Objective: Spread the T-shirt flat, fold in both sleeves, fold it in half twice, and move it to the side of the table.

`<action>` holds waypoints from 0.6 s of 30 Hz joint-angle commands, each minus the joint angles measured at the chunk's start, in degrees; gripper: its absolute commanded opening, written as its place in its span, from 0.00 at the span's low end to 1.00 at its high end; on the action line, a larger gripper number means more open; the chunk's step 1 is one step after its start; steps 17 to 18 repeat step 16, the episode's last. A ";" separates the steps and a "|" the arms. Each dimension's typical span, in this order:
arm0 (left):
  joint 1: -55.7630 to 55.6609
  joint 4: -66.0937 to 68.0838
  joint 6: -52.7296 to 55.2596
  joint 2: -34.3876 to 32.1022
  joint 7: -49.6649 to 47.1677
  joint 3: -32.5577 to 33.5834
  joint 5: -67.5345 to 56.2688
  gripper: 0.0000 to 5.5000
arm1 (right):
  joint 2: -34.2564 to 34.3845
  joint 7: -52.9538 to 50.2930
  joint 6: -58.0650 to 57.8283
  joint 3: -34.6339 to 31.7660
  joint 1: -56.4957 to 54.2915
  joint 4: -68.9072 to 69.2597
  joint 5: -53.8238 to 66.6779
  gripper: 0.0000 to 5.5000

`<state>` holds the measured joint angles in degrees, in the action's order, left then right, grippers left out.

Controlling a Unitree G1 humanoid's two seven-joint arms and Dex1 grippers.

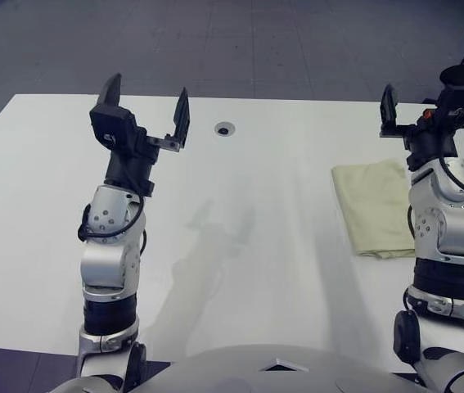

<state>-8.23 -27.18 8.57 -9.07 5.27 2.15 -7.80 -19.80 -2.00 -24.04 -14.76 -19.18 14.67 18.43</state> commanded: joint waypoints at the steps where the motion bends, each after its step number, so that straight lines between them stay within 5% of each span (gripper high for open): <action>1: 3.38 3.34 -5.90 3.63 -4.28 -2.66 5.92 0.98 | 7.59 -3.28 1.32 6.38 6.34 10.36 -2.16 0.98; 7: 4.95 9.04 -14.84 6.97 -6.21 -6.04 10.05 0.98 | 11.10 1.15 23.41 13.15 11.46 5.10 -10.68 0.98; 18: 5.58 11.74 -22.19 7.37 -7.79 -7.16 14.79 0.98 | 11.80 3.42 31.98 15.60 14.46 4.45 -16.59 0.98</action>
